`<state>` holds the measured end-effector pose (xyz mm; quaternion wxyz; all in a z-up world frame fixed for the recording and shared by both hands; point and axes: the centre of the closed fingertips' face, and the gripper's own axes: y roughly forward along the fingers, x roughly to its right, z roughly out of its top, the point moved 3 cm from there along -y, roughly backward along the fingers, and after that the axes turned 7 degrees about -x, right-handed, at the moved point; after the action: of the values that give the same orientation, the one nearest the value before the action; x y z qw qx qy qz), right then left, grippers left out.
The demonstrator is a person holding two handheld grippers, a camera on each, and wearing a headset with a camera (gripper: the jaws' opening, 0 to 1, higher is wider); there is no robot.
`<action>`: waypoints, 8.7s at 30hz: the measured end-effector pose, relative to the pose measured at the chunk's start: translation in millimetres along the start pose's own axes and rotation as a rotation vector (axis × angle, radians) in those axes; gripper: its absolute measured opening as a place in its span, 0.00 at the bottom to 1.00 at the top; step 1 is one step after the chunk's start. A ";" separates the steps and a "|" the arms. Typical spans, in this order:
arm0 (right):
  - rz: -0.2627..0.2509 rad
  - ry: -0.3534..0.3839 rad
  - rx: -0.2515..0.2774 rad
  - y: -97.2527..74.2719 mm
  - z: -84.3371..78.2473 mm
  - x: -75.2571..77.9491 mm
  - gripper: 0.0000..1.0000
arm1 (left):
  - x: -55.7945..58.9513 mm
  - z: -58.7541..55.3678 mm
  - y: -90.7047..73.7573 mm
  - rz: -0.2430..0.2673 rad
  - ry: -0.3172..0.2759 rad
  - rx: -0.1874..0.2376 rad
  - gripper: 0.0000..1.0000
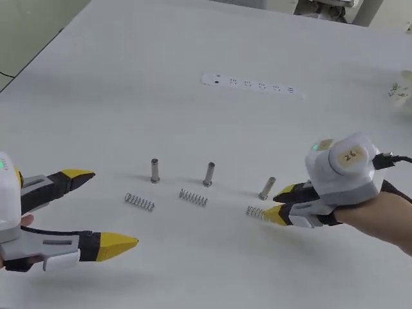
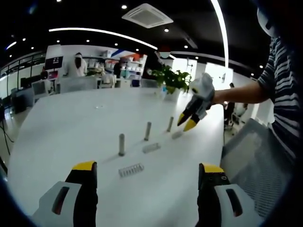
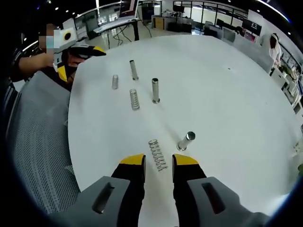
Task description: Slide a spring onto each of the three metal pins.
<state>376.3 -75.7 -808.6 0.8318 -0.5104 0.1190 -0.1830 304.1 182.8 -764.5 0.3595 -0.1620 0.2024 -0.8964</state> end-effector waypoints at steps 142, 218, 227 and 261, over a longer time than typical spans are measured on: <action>0.068 -0.498 0.029 -23.7 50.2 -84.1 0.08 | 94.9 38.0 104.1 -0.452 0.209 0.007 0.04; 0.129 -0.505 0.196 -45.1 60.4 -94.6 0.07 | 92.9 25.9 95.9 -0.525 0.232 -0.018 0.01; 0.142 -0.483 0.233 -47.0 68.5 -98.8 0.08 | 95.1 24.8 96.1 -0.519 0.251 -0.027 0.01; 0.147 -0.443 0.371 -51.7 92.6 -112.0 0.08 | 99.1 32.7 97.4 -0.506 0.263 -0.022 0.01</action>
<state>301.1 25.3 -719.5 0.9275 -0.3673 -0.0644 -0.0251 306.4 40.1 -768.5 0.0933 -0.0937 0.2104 -0.9686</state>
